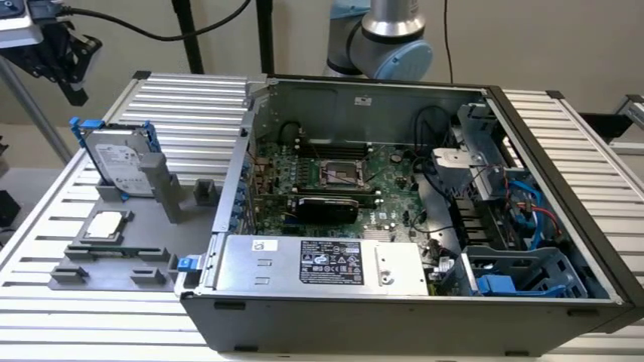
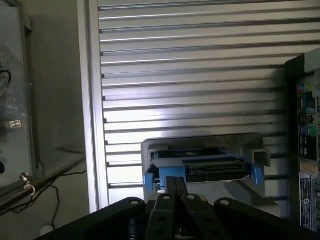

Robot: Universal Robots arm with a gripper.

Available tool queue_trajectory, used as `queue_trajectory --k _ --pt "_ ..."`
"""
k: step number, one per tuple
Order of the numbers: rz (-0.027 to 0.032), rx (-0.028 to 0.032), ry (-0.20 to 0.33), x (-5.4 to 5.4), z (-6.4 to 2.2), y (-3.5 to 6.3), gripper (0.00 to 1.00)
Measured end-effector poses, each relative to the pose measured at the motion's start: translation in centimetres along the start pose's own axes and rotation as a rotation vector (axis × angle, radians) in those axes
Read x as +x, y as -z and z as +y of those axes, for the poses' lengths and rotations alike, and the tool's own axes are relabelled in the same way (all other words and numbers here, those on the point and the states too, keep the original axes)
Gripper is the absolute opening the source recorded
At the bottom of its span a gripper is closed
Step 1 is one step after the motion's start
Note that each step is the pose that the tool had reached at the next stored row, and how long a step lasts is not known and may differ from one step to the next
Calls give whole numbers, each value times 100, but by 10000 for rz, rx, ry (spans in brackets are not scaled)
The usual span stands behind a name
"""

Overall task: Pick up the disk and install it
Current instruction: 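Reach for the disk, then pick up the disk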

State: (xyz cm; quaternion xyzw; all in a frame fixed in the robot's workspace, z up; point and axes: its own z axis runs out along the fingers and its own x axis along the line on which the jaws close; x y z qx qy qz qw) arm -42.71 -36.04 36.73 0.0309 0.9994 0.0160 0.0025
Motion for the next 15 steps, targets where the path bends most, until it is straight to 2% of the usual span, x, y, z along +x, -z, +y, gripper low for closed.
queue_trajectory --k 4,15 --pt "8 3 14 -23 -33 1 0" --pt "10 3 12 -24 -34 1 0"
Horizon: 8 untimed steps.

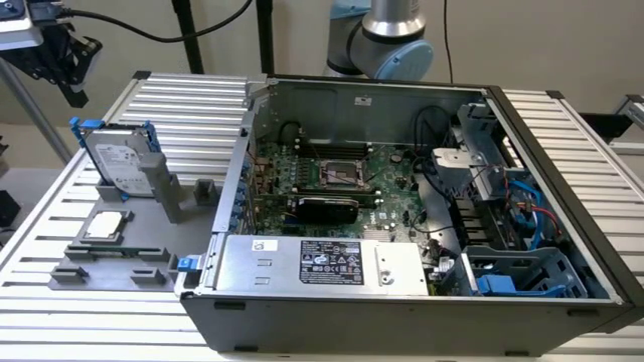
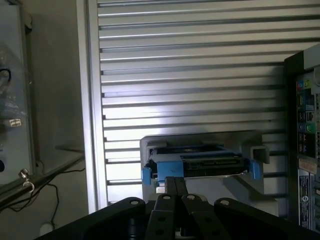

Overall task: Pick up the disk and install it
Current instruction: 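Pick up the disk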

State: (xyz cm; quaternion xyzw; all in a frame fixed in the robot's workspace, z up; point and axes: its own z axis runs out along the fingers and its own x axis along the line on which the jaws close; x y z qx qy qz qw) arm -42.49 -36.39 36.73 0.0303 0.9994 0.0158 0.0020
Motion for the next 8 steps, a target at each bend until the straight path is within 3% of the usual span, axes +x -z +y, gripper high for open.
queue_trajectory --k 8 --pt "0 0 0 0 0 0 0"
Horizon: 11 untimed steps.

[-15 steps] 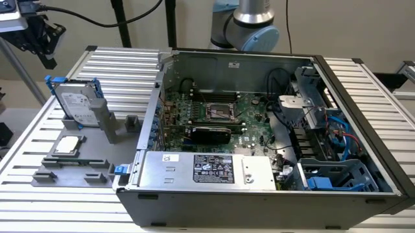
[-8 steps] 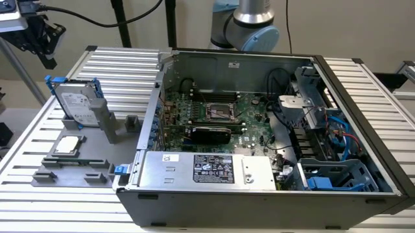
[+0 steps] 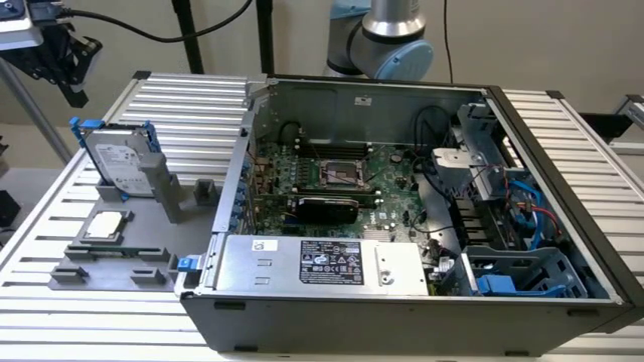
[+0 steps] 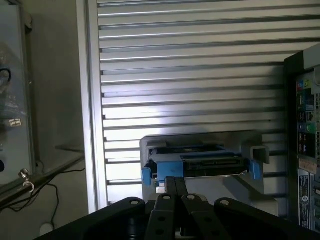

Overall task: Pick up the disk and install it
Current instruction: 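Pick up the disk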

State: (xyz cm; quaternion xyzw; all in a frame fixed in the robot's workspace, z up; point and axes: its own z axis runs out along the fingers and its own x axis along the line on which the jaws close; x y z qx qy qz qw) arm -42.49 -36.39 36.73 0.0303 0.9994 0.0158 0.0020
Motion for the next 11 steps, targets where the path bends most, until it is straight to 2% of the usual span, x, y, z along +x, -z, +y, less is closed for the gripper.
queue_trajectory --k 3,7,11 --pt "1 0 12 -13 0 0 0" --pt "6 -3 181 -86 5 -2 0" --pt "28 -5 849 -88 6 -9 0"
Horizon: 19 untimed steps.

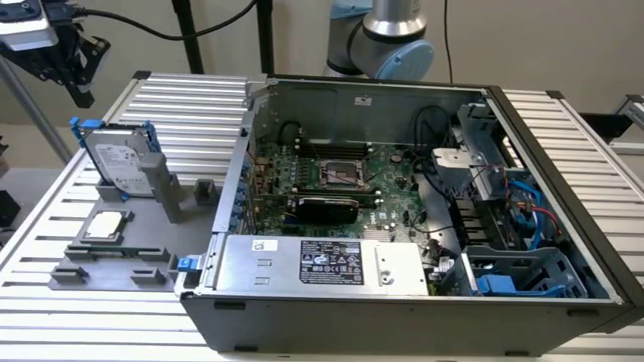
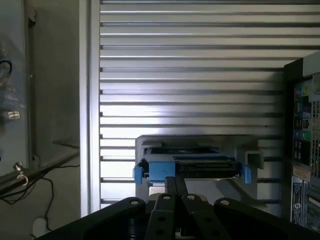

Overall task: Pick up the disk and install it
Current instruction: 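Pick up the disk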

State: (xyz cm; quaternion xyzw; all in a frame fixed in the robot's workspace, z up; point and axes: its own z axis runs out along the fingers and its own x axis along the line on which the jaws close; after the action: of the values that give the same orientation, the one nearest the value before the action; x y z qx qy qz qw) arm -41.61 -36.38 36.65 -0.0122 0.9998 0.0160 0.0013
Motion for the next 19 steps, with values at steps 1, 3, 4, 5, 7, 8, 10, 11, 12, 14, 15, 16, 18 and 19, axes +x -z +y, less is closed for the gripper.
queue_trajectory --k 1,3,4,5,7,8,10,11,12,14,15,16,18,19 --pt "6 0 176 0 -1 -2 0" --pt "17 -2 540 0 -1 -6 0" --pt "23 -2 720 0 -1 -8 0" --pt "29 -3 916 0 -1 -9 0" --pt "41 -3 1270 0 -1 -12 0" --pt "48 -4 1461 0 -1 -13 0" --pt "58 -6 1815 0 -1 -16 0" --pt "63 -6 2001 0 -1 -17 0" --pt "70 -7 2184 0 -1 -18 0" --pt "80 -8 2545 0 -1 -20 0" --pt "86 -9 2725 0 -1 -21 0" --pt "92 -9 2911 0 -1 -21 0" --pt "103 -10 3276 0 -1 -23 0" --pt "110 -11 3459 0 -1 -24 0"
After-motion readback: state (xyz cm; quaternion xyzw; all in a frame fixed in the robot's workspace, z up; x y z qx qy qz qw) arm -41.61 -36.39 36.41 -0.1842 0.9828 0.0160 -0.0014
